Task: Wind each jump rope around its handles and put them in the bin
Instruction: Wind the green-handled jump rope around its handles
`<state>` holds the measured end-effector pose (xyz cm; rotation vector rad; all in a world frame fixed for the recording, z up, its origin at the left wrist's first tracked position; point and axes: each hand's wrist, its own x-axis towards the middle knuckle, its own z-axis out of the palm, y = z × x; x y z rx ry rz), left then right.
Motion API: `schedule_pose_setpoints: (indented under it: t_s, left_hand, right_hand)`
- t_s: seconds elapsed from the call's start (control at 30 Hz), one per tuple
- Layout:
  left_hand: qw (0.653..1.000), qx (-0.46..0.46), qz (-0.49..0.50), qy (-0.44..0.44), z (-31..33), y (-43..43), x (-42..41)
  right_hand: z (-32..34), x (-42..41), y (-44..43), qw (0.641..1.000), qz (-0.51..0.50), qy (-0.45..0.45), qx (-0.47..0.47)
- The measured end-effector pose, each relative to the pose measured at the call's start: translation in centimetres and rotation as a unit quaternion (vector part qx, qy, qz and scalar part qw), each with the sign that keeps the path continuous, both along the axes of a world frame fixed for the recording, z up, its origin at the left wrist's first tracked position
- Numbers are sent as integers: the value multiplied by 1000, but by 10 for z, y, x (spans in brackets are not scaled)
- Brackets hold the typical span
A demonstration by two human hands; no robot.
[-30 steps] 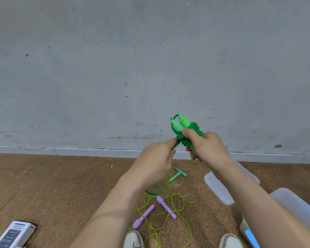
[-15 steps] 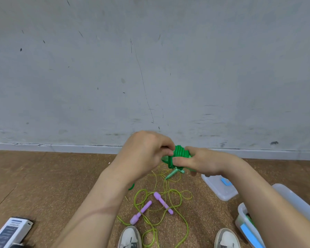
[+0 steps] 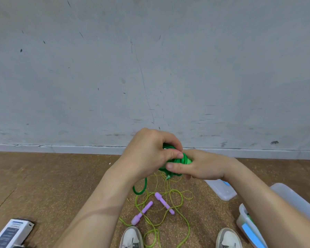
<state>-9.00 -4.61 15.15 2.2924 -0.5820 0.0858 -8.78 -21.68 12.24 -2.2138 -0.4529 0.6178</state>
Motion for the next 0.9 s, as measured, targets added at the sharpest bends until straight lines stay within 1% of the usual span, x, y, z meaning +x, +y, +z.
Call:
schedule_pose_setpoints:
  t_s: [0.07,0.13,0.2,0.27,0.33,0.4,0.47,0.53,0.63,0.7,0.8,0.87,0.9]
  left_hand:
    - [1000,-8,14,-9,1,4,2]
    - [999,5,46,-18,2,12,6]
    - [998,-3,55,26,2,20,10]
    - [992,-64,20,110,0,24,11]
    - [973,-140,-13,180,-4,25,12]
    - [945,-227,-10,237,-10,23,14]
    - [919,-292,14,266,-15,18,17]
    - [907,-323,40,269,-21,9,20]
    - [899,-348,80,252,-22,-1,19]
    - [903,-340,92,247,-21,-1,19]
    - [913,-306,107,247,-23,-1,19]
    - [909,-312,100,256,-24,-1,18]
    - [907,-320,92,259,-25,-1,18]
  right_hand:
    - [-1,0,5,999,-17,-35,-7]
    - [2,0,7,998,-26,-59,-23]
    - [7,-2,8,998,-18,-61,-14]
    - [10,-5,9,999,-7,-52,11]
    - [12,-7,9,998,-2,-41,53]
    - [13,-7,9,992,-12,-40,115]
    - [11,-5,9,983,-51,-56,166]
    - [9,-2,10,972,-94,-67,206]
    - [6,1,14,957,-132,-55,254]
    - [9,1,13,950,-145,-40,273]
    - [11,-1,11,954,-131,-19,270]
    - [11,-1,15,949,-137,-32,281]
    - [11,0,16,943,-156,-43,291]
